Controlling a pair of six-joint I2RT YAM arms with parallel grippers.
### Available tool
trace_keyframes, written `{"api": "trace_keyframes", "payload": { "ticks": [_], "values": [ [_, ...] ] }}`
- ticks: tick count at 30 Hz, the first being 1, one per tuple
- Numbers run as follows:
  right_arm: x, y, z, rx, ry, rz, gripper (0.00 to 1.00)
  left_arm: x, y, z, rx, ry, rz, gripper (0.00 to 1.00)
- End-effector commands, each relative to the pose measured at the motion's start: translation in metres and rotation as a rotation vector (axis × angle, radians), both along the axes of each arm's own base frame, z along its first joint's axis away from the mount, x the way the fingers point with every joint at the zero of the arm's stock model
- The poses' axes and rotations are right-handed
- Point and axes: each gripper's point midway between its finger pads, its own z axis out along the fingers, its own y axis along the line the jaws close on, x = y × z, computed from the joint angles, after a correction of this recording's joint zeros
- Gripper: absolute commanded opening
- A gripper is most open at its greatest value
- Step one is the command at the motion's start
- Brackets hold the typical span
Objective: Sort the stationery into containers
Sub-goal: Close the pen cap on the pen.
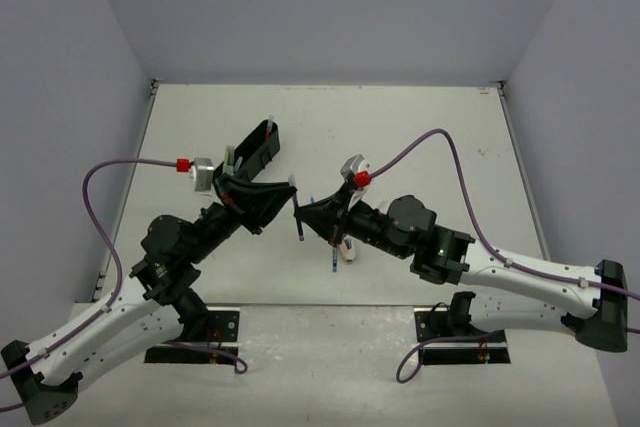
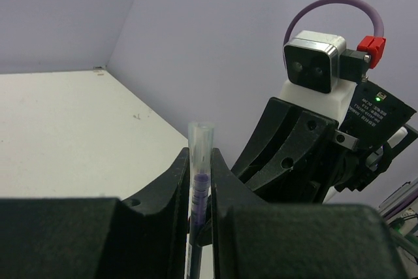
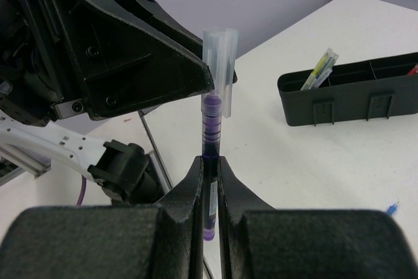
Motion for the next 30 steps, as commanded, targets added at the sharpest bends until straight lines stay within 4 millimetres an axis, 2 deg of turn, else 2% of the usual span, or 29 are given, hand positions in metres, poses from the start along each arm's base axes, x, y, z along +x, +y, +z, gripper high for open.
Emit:
{"api": "trace_keyframes", "payload": {
  "ticks": [1,7,9,11,14,16,19,20,25,27,28,30],
  "values": [
    [-0.005,0.002,0.051,0.131,-0.084,0.028,0.0,-0.001,-0.007,-0.01,0.093,0.003,-0.023,0.15],
    [-0.004,0.001,0.052,0.122,-0.087,0.022,0.0,-0.003,-0.01,-0.016,0.107,0.008,-0.042,0.22],
    [-0.004,0.001,0.051,0.116,-0.088,0.022,0.0,-0.002,-0.009,-0.016,0.107,0.006,-0.04,0.23],
    [-0.004,0.002,0.049,0.112,-0.086,0.023,0.0,-0.003,-0.009,-0.014,0.106,0.001,-0.042,0.29],
    [-0.004,0.002,0.047,0.107,-0.085,0.023,0.0,-0.003,-0.008,-0.012,0.105,-0.004,-0.038,0.3],
    [-0.003,0.003,0.047,0.105,-0.085,0.023,0.0,-0.004,-0.007,-0.009,0.103,-0.012,-0.039,0.24],
    [-0.004,0.003,0.047,0.108,-0.087,0.028,0.0,-0.006,-0.006,-0.007,0.099,-0.02,-0.041,0.06],
    [-0.004,0.003,0.047,0.107,-0.086,0.028,0.0,-0.007,-0.006,-0.006,0.097,-0.025,-0.046,0.02],
    [-0.004,0.003,0.051,0.111,-0.09,0.027,0.0,-0.016,-0.009,-0.004,0.094,-0.058,-0.09,0.0],
    [-0.006,0.006,0.047,0.099,-0.088,0.048,0.08,-0.021,-0.009,0.003,0.081,-0.088,-0.109,0.0],
    [-0.007,0.008,0.045,0.09,-0.085,0.055,0.17,-0.024,-0.008,0.005,0.08,-0.1,-0.117,0.0],
    [-0.009,0.014,0.037,0.068,-0.077,0.08,0.26,-0.028,-0.007,0.013,0.069,-0.13,-0.128,0.0]
  ]
}}
